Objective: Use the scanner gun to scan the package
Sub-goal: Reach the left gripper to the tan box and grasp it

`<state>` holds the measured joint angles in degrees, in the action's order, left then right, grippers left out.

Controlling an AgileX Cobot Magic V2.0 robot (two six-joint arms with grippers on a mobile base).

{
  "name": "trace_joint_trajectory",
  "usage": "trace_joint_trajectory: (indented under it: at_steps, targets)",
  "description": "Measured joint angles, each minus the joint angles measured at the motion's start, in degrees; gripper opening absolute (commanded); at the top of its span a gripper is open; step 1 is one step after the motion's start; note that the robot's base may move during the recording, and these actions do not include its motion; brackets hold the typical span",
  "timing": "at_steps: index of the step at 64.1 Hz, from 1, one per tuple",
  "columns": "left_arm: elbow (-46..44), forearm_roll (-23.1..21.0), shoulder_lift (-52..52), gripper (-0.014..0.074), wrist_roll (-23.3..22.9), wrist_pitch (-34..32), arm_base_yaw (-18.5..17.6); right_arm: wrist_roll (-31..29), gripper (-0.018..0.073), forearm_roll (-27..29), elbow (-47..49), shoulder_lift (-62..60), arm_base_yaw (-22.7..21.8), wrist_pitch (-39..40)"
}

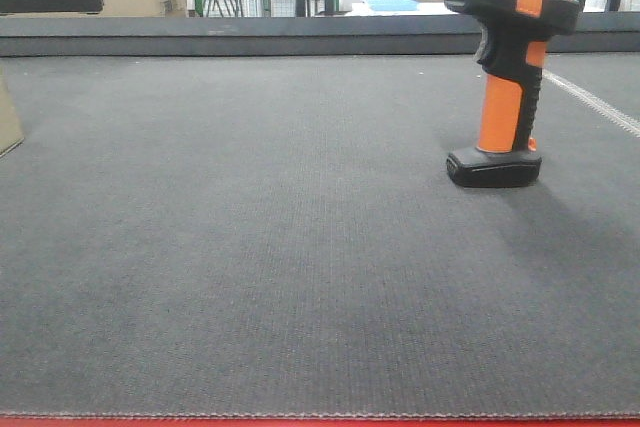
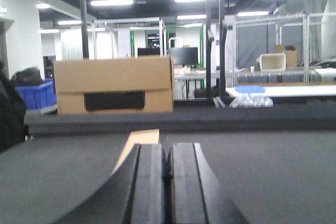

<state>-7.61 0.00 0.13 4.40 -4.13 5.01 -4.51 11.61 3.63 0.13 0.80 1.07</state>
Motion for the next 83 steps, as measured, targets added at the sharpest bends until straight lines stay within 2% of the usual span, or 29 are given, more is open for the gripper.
trace_joint_trajectory:
  at_steps: [7,12,21,31,34,40,50,65,73,83]
  targets:
    - [-9.10,0.42,0.63,-0.0080,0.00,5.57,0.00,0.00,-0.0153,-1.97,6.59,-0.13,0.00,-2.82]
    - [-15.42,0.53,3.22,0.0023,0.00,9.68,0.00,0.00,-0.0092,-2.90,10.99,0.44,0.00,-3.90]
    - [-27.17,0.53,10.59,0.0307,0.00,17.79,0.00,0.00,0.0210,-3.20,17.80,5.29,0.00,-4.39]
    - [-36.70,0.53,19.49,0.0510,0.00,26.01,0.00,0.00,0.0519,-3.27,21.73,12.51,0.00,-4.64]
    - [-39.06,0.53,22.34,0.0551,0.00,28.94,0.00,0.00,0.0575,-3.32,22.13,14.72,0.00,-4.64]
    - [-44.87,0.42,28.33,0.0594,-0.15,35.73,0.00,0.00,0.0568,-3.43,22.53,18.74,0.00,-4.77]
    - [-56.36,0.54,40.89,0.0578,-1.40,47.95,0.00,0.00,0.0568,-3.43,22.53,24.99,0.00,-4.77]
    - [-74.46,3.72,61.77,0.0578,-1.53,66.38,0.44,0.00,0.0568,-3.47,22.53,29.67,0.00,-2.22]
    - [-81.19,1.08,71.25,0.0578,1.83,72.32,3.21,0.00,0.0568,-3.47,22.53,29.83,0.66,-0.60]
    - [-85.65,-3.31,80.42,0.0578,6.57,73.66,9.02,0.00,0.0568,-3.47,22.53,29.83,2.67,-0.23]
